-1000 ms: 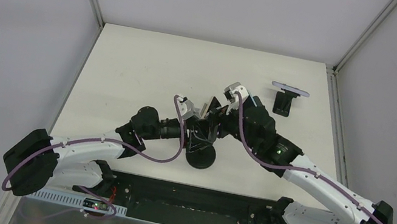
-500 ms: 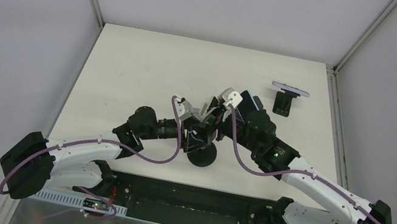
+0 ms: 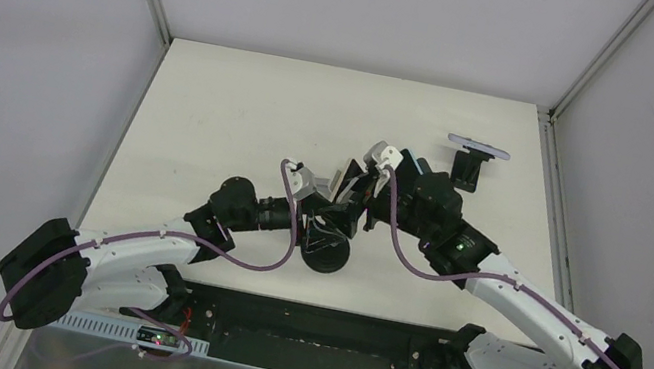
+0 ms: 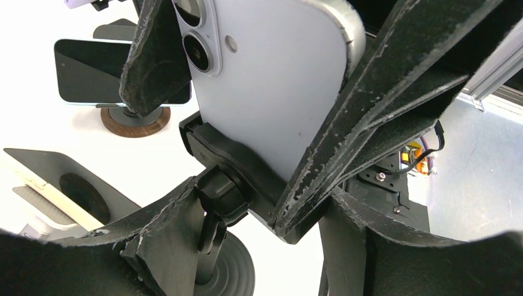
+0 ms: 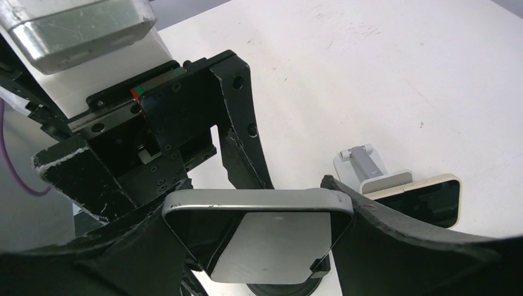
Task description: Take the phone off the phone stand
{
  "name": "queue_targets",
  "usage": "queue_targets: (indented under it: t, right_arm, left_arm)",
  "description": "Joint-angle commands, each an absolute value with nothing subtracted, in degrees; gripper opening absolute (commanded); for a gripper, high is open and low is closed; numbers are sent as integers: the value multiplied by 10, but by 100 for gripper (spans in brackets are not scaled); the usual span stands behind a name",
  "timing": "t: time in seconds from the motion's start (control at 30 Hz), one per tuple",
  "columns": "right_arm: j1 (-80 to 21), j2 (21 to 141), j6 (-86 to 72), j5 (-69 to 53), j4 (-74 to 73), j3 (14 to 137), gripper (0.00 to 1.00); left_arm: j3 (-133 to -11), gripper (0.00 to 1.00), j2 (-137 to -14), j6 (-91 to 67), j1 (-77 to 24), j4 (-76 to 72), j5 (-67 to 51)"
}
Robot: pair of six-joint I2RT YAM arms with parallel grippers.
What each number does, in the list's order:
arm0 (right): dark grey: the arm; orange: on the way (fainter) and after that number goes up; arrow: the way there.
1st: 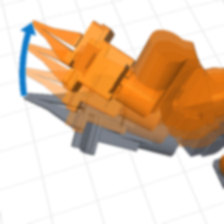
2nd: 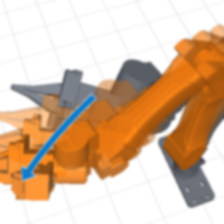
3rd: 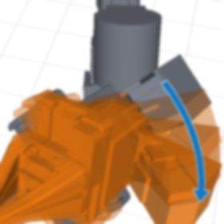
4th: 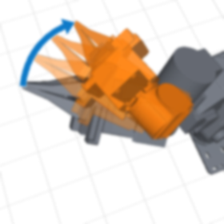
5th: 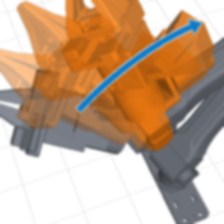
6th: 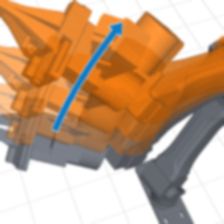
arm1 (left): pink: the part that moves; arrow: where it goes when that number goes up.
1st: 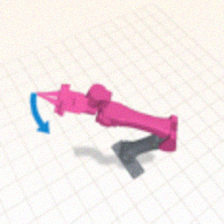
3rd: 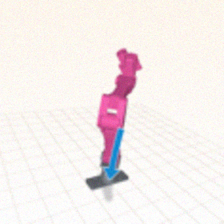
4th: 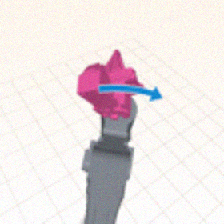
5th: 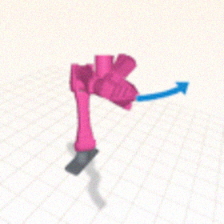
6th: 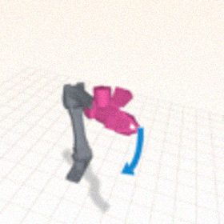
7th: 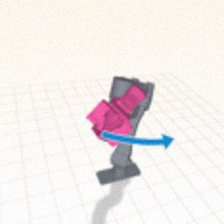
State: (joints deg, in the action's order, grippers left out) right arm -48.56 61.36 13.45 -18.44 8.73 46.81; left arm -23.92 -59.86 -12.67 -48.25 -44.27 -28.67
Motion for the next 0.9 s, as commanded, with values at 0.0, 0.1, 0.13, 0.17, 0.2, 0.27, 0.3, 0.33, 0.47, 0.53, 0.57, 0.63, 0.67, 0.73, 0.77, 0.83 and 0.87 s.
queue_targets:
  t: [0.0,0.1,0.13,0.17,0.2,0.27,0.3,0.33,0.47,0.53,0.57,0.63,0.67,0.73,0.77,0.83,0.87]
  right_arm:
    - [-420,618,230,-148,12,454,0]
    - [-413,617,228,-170,4,460,0]
    - [-413,617,228,-178,3,464,0]
    - [-412,617,228,-188,3,465,0]
    - [-412,616,227,-196,-9,469,0]
    - [-412,614,227,-210,-18,471,0]
    - [-412,613,227,-215,-19,472,0]
    - [-412,611,230,-221,-24,474,0]
    - [-412,610,240,-250,-58,491,0]
    - [-412,609,237,-261,-65,497,0]
    - [-412,606,233,-263,-65,498,0]
    - [-413,604,219,-263,-61,500,0]
    - [-414,603,206,-255,-57,500,0]
    - [-422,603,176,-221,-46,501,0]
    - [-428,603,163,-202,-41,501,0]
    - [-444,602,137,-165,-26,495,0]
    - [-454,601,122,-143,-15,491,0]
  left_arm:
    - [-237,0,-552,-147,-490,-509,-423]
    - [-234,0,-549,-147,-489,-509,-425]
    - [-234,0,-549,-147,-490,-509,-425]
    - [-233,0,-548,-147,-490,-509,-426]
    - [-232,0,-547,-147,-490,-509,-427]
    - [-231,0,-544,-147,-490,-509,-431]
    - [-230,0,-542,-147,-490,-509,-433]
    - [-229,0,-540,-147,-490,-509,-434]
    - [-229,0,-538,-147,-490,-508,-449]
    - [-231,0,-538,-148,-489,-508,-455]
    - [-231,0,-539,-148,-490,-508,-456]
    - [-231,0,-541,-148,-490,-508,-452]
    - [-231,0,-542,-147,-490,-508,-448]
    - [-230,0,-543,-148,-490,-507,-417]
    - [-229,0,-543,-148,-490,-506,-402]
    - [-228,4,-547,-153,-490,-505,-374]
    - [-230,12,-550,-155,-490,-504,-368]
